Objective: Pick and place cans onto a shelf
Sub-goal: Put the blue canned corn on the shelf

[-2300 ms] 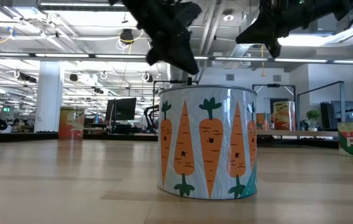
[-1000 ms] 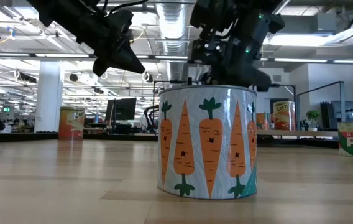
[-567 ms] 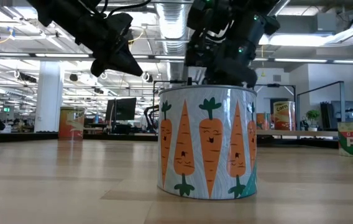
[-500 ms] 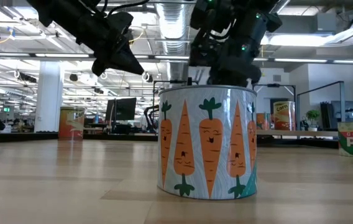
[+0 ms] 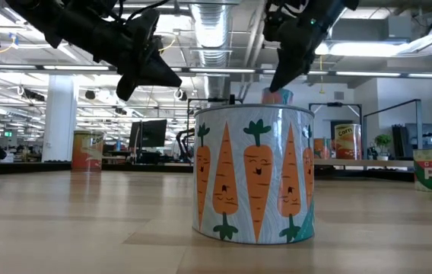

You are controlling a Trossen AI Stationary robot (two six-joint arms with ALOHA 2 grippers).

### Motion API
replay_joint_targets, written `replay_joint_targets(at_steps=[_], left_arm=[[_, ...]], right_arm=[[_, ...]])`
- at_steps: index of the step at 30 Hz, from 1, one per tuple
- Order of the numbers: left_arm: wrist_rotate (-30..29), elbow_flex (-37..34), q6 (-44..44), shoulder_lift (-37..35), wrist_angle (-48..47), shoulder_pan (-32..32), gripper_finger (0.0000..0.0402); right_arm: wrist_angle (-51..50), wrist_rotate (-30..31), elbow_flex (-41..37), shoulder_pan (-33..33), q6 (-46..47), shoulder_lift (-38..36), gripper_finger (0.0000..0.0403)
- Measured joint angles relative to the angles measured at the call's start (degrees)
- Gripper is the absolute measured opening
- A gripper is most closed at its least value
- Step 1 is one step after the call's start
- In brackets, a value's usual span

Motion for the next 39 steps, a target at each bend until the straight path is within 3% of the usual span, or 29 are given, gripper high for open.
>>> replay_joint_targets(at_steps=[5,18,25,39], left_arm=[[-0.4,0.0,0.1,0.0,0.4,-0.6,0.0],[-2.1,0.0,-0.1,0.0,0.2,-1.0,0.0],[-3.5,0.0,-0.2,0.0,0.2,-1.0,0.0],[-3.6,0.0,-0.3,0.0,0.2,-1.0,0.0]], right_arm=[[0.3,-0.7,0.6,-7.2,-5.4,0.3,0.0003],[-1.0,-1.1,14.5,-20.0,-24.6,18.8,0.0005],[-0.5,-3.2,17.1,-22.1,-28.7,24.2,0.0006],[2.9,-8.2,17.2,-23.4,-34.1,24.8,0.0007]])
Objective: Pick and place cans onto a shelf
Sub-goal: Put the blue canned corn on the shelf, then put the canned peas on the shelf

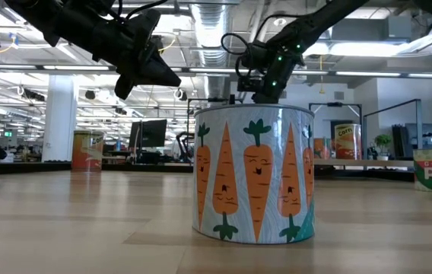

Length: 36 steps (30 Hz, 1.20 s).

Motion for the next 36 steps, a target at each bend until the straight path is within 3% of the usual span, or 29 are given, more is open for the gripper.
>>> replay_joint_targets(at_steps=[15,28,36], left_arm=[[-0.9,0.0,-0.2,0.0,0.0,0.0,0.0],[-0.9,0.0,-0.2,0.0,0.0,0.0,0.0],[-0.9,0.0,-0.1,0.0,0.0,0.0,0.0]], right_arm=[[-0.7,1.0,0.0,-0.1,1.0,1.5,0.0016],[-1.5,1.3,0.2,1.1,3.0,1.1,0.0122],[-11.8,1.3,7.6,2.9,4.2,1.0,0.0126]])
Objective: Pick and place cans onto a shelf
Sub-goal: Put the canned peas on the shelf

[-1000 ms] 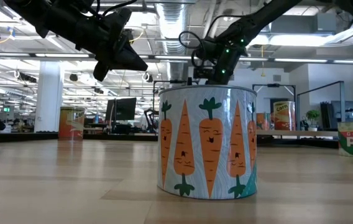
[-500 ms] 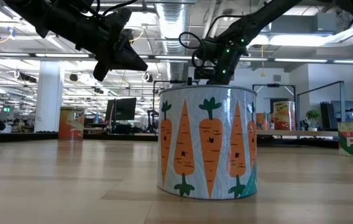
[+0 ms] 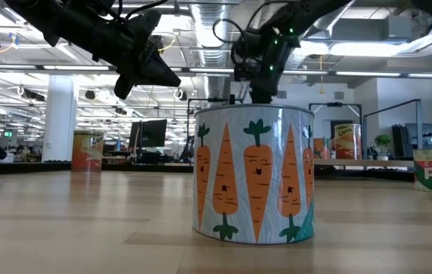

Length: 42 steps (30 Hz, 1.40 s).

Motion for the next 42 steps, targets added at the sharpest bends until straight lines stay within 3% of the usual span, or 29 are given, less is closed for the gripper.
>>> replay_joint_targets(at_steps=[8,13,19,25,31,37,42], left_arm=[[0.0,0.0,1.2,0.0,0.0,0.0,0.0],[0.0,0.0,1.4,0.0,0.0,0.0,0.0],[-0.1,0.0,1.9,0.0,0.0,0.0,0.0],[0.8,0.0,2.1,0.0,0.0,0.0,0.0],[1.6,0.0,2.5,0.0,0.0,0.0,0.0],[1.6,0.0,2.6,0.0,0.0,0.0,0.0],[4.0,0.0,4.3,0.0,0.0,0.0,0.0]], right_arm=[[-9.6,0.1,8.0,1.7,3.4,-0.3,0.0079],[-8.3,-0.1,6.3,1.5,7.9,-4.6,0.0021],[3.3,-0.2,-2.6,1.3,14.3,-14.7,0.0016],[16.8,-0.4,-17.7,1.8,21.0,-27.0,0.0006],[23.8,-0.5,-30.8,5.2,26.9,-39.2,0.0014],[24.4,-0.6,-36.8,12.0,34.2,-47.2,0.0012],[28.9,-0.5,-37.2,15.4,36.4,-46.8,0.0031]])
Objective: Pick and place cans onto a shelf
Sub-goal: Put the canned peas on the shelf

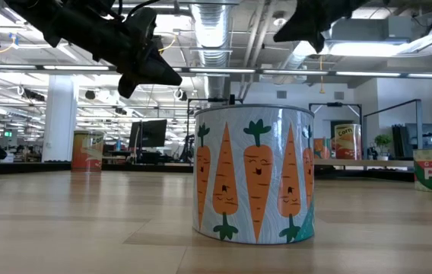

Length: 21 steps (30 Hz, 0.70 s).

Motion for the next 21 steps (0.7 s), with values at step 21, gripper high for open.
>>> replay_joint_targets(at_steps=[21], left_arm=[[2.0,0.1,0.1,0.0,4.9,0.0,0.0]], right_arm=[[1.8,-1.6,0.1,9.3,-6.7,1.2,0.0004]])
